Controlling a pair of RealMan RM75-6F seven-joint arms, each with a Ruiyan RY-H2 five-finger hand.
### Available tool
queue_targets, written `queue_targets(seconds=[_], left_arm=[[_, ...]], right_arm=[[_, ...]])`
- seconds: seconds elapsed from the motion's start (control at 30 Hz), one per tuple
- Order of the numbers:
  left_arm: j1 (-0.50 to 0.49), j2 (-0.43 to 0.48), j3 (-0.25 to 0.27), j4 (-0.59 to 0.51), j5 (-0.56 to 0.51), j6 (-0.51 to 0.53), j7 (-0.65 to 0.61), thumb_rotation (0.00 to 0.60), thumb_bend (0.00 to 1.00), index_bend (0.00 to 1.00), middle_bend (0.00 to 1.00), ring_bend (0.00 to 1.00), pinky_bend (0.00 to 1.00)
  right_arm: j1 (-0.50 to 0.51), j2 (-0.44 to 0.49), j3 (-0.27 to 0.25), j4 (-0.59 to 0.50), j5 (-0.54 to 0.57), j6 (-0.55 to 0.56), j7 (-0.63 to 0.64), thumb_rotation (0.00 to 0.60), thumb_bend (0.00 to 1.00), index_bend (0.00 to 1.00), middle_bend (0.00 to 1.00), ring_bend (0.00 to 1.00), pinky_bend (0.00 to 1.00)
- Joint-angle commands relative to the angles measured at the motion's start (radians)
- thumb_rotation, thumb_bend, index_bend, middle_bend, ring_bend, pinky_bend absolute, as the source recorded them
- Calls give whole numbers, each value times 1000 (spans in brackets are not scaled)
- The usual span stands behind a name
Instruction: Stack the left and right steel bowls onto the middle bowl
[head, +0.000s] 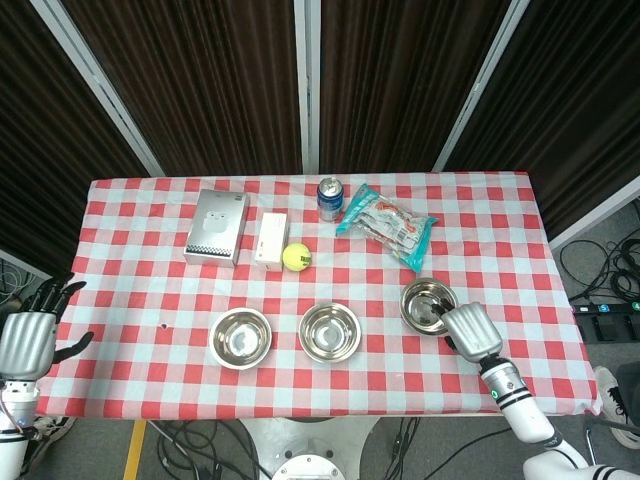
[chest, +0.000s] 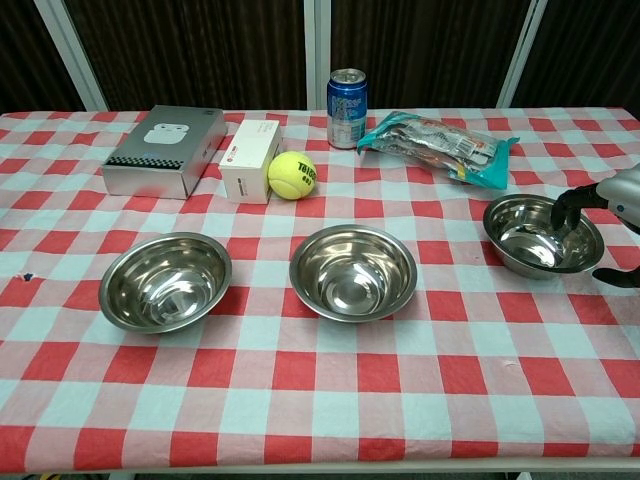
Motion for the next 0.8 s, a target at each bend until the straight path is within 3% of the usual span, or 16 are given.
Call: queue_targets(seconds=[0.03,0.47,0.8], left_arm=[[1,1,0,2,-2,-1,-2,600,205,250,241,163,322],[2,3,-3,16,-10,-6,-9,600,205,250,241,163,322],[0,2,-9,17,-20,-12,-8,600,205,250,241,163,322]], right_arm=[[14,-23,-1,28,9,-15,4,600,200,333,356,807,799],[49,-89,1,111,28,-37,31,600,211,393,404,807,799],[77,-133,0,174,50,-70,45,600,284,438,432,808,799]])
